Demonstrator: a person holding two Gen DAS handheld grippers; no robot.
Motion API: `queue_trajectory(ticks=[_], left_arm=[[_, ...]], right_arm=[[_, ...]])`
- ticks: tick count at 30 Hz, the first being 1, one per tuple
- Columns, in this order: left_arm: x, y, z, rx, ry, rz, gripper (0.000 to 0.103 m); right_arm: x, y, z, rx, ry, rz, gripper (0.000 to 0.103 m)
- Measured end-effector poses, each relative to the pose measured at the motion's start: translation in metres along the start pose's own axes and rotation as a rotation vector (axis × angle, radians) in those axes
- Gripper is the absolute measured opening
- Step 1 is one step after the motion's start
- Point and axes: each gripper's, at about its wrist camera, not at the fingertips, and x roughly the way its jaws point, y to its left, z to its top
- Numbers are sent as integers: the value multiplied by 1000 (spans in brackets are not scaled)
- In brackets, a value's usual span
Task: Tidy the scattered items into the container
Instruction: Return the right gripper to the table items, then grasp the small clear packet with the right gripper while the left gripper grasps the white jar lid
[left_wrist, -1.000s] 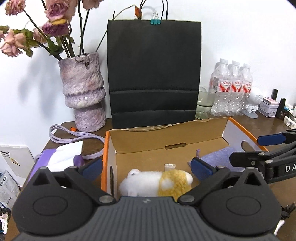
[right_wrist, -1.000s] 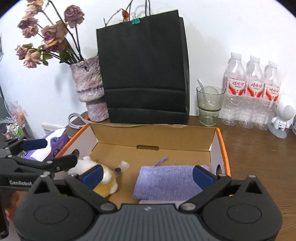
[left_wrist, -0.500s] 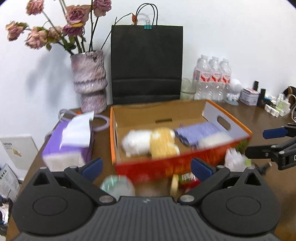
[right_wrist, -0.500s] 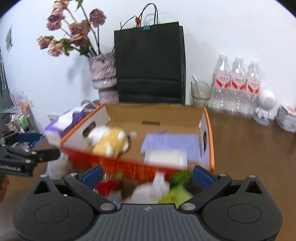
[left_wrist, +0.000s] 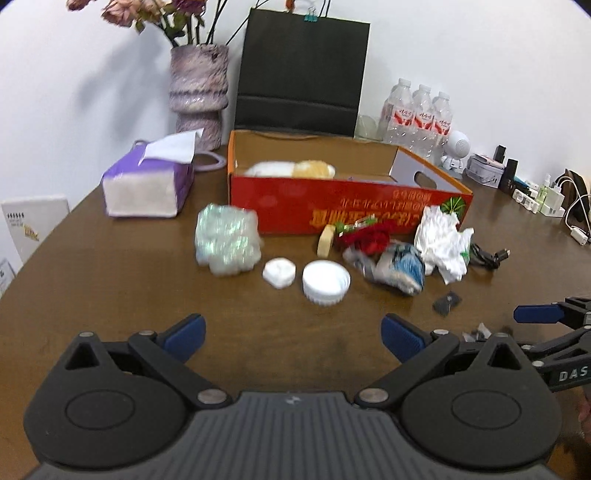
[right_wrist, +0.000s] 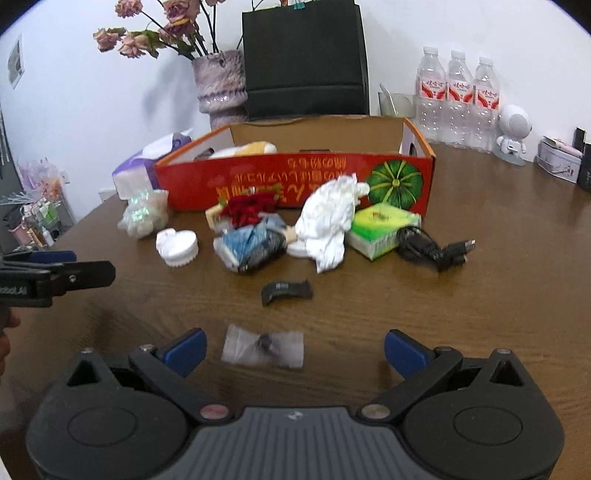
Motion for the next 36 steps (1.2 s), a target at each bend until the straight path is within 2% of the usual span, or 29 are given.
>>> queue_trajectory(ticks=[5,7,9,13,16,23,28,36], left_arm=[[-7,0,-12,-27,-4,-5,103],[-7,-1,-14,-29,-2,0,103],[-6,-1,-15,-35,2,-2,103],[-1,-3,-13,-38,2,-4,103],[6,-8,-10,-35,4,-7,103],[24,-19,0,-28,-8,-4,103],[44,-28,9,-13,-31,38,101],[74,-36,17,1,3,97,79]], right_arm=[[3,12,-5,-36,-20,-28,82],[2,19,-7,-81,-37,-53,53],[-1,19,-8,-81,-47,-33,35],[-4,12,-7,-57,-60,-20,25],[-4,6,-4,-39,-67,-19,20],[0,-6,3,-22,-87,-31,18],[2,-18,9,5,-102,-40,18],[8,-25,15,20,-108,-42,18]])
